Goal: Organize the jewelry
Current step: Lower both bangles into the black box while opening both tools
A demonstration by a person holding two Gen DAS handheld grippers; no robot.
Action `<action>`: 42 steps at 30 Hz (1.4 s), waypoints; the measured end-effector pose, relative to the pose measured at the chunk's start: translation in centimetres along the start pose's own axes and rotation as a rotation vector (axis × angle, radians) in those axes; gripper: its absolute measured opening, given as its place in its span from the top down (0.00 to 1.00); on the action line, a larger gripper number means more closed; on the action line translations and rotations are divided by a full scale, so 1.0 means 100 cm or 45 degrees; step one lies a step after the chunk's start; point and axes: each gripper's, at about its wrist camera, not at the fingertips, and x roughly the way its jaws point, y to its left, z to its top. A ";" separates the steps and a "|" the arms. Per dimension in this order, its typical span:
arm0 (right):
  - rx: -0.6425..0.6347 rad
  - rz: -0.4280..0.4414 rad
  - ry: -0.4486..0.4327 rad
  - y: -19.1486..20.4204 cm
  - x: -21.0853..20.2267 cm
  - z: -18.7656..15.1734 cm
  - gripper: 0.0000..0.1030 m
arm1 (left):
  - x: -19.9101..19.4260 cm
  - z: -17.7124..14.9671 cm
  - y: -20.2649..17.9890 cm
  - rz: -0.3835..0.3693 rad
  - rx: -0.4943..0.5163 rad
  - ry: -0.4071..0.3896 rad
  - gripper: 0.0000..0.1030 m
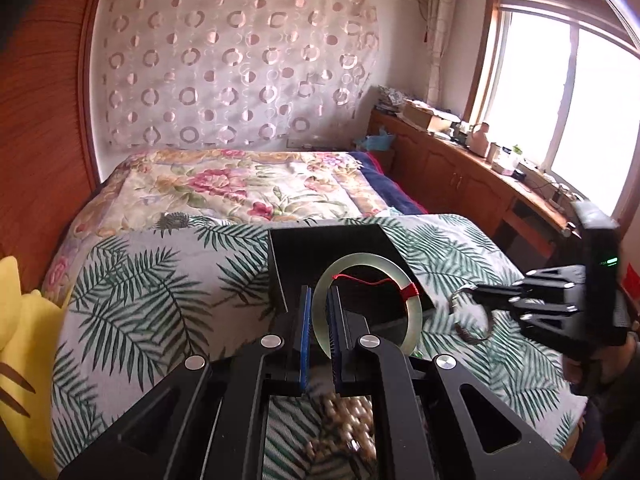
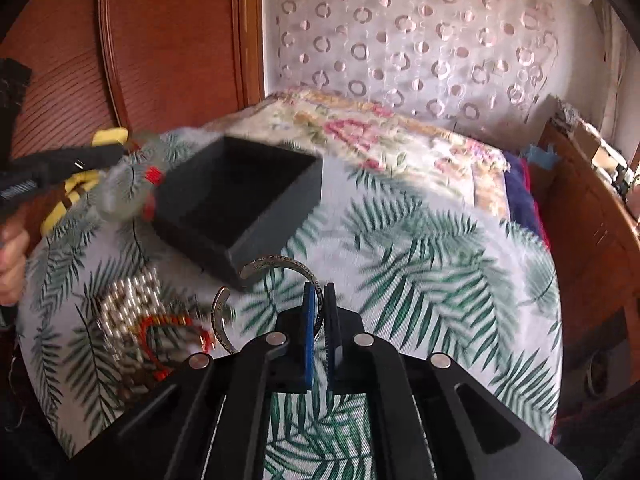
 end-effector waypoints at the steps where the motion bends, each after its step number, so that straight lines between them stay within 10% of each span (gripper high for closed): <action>1: -0.004 -0.004 -0.011 0.000 -0.002 0.004 0.95 | 0.006 0.003 0.000 0.011 0.006 0.002 0.93; 24: -0.124 -0.027 -0.031 0.028 0.035 0.067 0.95 | 0.063 0.014 -0.001 0.085 0.017 0.099 0.91; 42: -0.303 -0.063 0.114 0.075 0.103 0.088 0.95 | -0.009 -0.012 0.034 0.225 0.028 -0.112 0.09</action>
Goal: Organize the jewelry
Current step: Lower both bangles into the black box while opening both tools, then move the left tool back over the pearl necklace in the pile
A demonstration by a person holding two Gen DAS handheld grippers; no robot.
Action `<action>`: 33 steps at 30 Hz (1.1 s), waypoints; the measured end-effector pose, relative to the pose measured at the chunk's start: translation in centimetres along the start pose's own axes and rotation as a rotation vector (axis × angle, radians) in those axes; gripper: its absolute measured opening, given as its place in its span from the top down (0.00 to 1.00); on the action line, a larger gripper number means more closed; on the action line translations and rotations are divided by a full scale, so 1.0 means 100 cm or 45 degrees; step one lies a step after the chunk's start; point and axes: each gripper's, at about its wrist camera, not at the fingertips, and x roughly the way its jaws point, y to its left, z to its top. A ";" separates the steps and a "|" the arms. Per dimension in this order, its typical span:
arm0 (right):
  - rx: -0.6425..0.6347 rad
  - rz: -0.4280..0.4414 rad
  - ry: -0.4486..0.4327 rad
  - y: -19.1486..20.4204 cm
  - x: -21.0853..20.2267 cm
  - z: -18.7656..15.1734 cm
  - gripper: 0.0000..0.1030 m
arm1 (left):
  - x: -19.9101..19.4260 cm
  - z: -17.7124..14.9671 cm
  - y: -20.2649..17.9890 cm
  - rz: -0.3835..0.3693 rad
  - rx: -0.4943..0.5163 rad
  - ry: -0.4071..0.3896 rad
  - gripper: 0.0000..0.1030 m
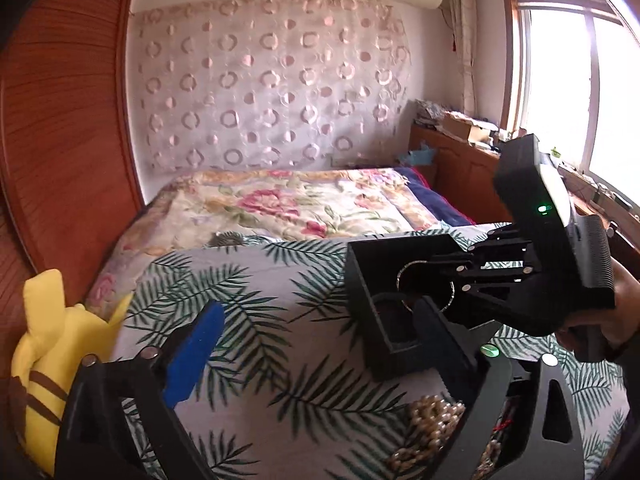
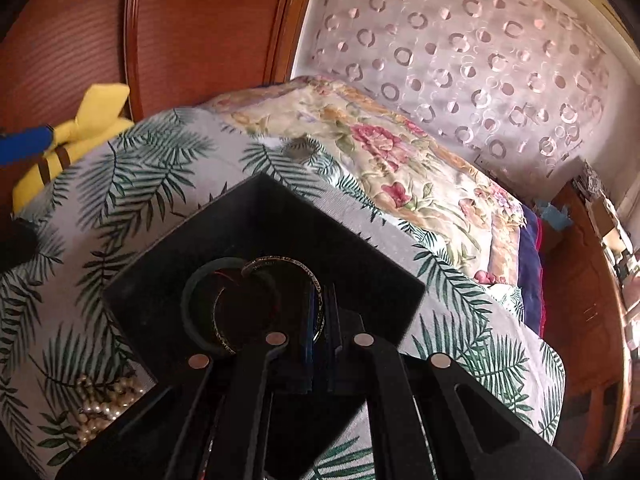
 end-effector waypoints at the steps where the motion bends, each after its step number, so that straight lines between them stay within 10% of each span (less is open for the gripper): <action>1: -0.005 0.001 0.008 0.001 0.002 0.000 0.95 | -0.001 -0.003 0.002 0.000 -0.003 0.004 0.07; 15: 0.027 0.019 -0.078 -0.002 -0.026 -0.008 0.94 | -0.015 -0.043 0.003 -0.085 0.007 0.113 0.07; 19: 0.075 0.064 -0.176 0.000 -0.065 -0.036 0.63 | -0.021 -0.052 -0.007 -0.124 0.026 0.138 0.07; 24: 0.199 0.130 -0.225 -0.003 -0.098 -0.087 0.58 | -0.026 -0.060 -0.019 -0.176 0.043 0.162 0.07; 33: 0.364 0.164 -0.153 0.000 -0.106 -0.163 0.58 | -0.018 -0.065 -0.044 -0.272 0.080 0.235 0.34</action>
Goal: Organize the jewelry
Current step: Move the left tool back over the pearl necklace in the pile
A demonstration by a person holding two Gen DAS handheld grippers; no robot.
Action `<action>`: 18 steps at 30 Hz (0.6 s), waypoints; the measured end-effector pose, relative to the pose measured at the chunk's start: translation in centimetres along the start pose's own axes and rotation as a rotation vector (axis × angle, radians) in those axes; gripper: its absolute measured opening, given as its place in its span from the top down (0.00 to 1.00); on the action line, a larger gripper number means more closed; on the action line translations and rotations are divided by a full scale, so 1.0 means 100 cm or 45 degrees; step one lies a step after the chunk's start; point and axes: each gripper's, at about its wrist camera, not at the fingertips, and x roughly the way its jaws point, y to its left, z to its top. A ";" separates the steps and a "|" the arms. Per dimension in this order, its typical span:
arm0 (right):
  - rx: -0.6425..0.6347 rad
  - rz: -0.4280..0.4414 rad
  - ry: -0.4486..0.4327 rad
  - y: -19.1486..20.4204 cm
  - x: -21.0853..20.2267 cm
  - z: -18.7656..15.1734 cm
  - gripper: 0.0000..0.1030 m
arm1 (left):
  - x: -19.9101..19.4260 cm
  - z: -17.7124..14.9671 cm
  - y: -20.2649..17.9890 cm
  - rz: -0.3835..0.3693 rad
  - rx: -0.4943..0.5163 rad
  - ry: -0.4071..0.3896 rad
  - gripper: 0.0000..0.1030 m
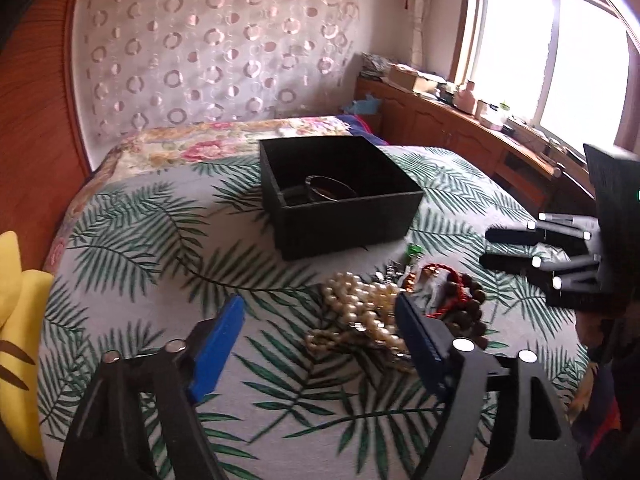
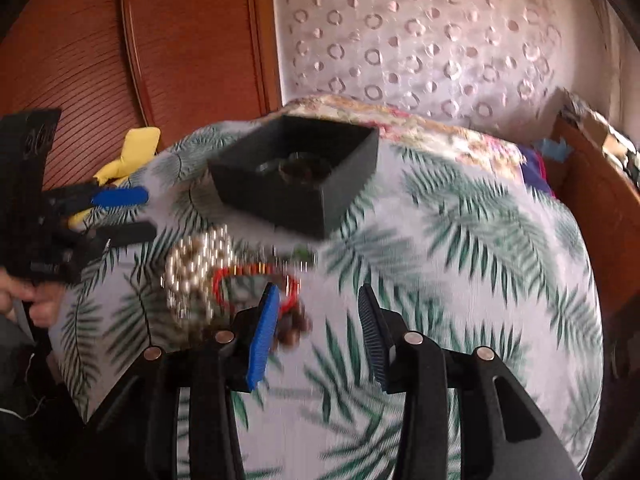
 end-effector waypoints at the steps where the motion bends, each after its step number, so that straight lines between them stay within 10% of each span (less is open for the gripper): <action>1: 0.009 0.003 0.001 0.002 0.000 -0.005 0.58 | 0.003 0.001 -0.003 -0.013 0.006 0.013 0.39; 7: 0.029 0.017 0.021 0.010 0.001 -0.031 0.58 | 0.017 0.005 -0.011 -0.041 0.043 0.076 0.67; 18: 0.053 0.019 0.000 0.014 -0.001 -0.038 0.58 | 0.037 0.015 -0.037 -0.016 0.172 0.191 0.76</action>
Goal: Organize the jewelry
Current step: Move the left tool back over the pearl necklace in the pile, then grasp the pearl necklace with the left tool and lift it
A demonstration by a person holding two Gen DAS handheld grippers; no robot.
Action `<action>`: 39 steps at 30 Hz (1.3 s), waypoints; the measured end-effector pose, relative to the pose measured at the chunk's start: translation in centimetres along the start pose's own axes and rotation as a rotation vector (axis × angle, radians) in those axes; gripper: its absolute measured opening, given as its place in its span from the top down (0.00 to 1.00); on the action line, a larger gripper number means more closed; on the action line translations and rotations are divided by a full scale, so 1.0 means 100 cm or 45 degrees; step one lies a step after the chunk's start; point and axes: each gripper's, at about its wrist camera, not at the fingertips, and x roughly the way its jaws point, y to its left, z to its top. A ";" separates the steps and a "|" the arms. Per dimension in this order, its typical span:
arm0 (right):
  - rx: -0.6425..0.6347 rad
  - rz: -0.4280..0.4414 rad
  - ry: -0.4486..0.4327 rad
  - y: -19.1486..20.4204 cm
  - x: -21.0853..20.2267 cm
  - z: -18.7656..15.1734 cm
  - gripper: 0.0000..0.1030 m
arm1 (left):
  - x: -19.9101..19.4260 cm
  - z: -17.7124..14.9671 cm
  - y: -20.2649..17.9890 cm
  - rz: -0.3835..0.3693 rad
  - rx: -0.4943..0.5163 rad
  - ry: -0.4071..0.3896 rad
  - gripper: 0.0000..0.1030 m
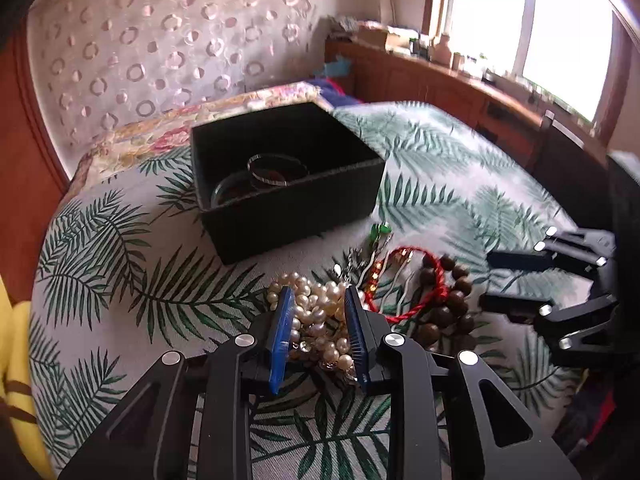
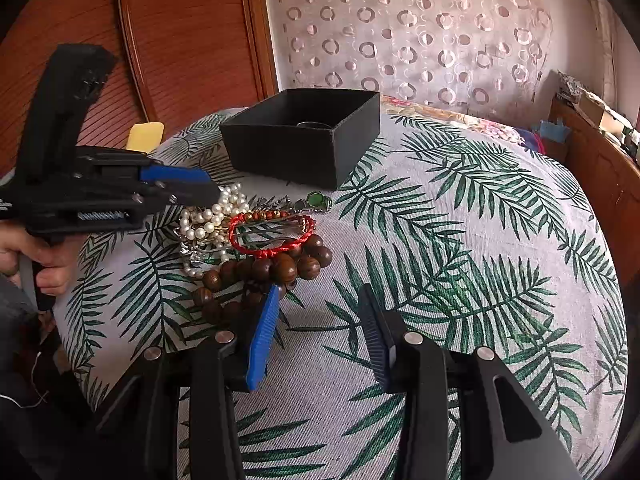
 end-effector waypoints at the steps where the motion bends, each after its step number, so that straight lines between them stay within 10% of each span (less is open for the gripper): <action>1: 0.000 -0.001 0.002 0.000 0.000 0.000 0.58 | 0.004 0.001 -0.001 0.010 0.014 0.022 0.76; 10: -0.002 0.000 0.001 0.001 -0.001 0.001 0.57 | 0.013 0.006 0.001 -0.012 0.012 0.061 0.71; 20: 0.009 0.012 -0.001 0.001 -0.001 0.000 0.57 | 0.002 0.001 0.006 -0.088 -0.050 0.032 0.94; 39: 0.002 0.026 -0.009 0.002 -0.004 0.001 0.58 | -0.093 0.015 0.007 -0.088 -0.109 -0.299 0.94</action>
